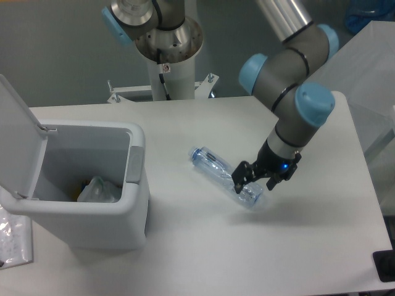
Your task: Place the trash in the trash can
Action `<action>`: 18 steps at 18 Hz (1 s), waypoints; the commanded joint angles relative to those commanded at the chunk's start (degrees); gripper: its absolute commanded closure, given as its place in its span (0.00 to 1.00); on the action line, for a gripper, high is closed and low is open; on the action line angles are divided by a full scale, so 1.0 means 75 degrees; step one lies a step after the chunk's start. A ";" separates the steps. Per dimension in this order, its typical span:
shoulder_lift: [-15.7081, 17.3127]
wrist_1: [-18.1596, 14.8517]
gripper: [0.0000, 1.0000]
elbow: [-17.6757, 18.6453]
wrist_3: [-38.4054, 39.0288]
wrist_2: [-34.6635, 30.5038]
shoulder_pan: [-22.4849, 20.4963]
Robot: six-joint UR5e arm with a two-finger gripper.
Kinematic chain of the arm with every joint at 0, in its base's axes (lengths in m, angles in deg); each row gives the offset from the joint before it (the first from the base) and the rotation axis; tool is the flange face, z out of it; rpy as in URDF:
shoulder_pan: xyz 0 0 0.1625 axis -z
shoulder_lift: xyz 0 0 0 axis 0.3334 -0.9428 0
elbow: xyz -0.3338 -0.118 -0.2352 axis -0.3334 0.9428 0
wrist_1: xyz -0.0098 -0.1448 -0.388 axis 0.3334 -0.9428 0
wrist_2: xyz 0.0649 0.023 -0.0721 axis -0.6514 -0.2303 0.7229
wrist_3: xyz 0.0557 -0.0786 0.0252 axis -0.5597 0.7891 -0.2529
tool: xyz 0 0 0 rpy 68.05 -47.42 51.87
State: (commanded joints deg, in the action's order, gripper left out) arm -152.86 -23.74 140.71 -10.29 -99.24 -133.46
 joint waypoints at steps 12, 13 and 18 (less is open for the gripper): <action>-0.0422 -0.0047 0.00 -0.0012 0.0844 -0.0600 0.0282; -0.0423 -0.0047 0.00 -0.0012 0.0844 -0.0600 0.0282; -0.0528 0.0023 0.18 -0.0059 0.0797 -0.0705 0.0399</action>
State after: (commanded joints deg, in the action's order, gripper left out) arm -156.82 -23.57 140.26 -4.31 -104.53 -130.47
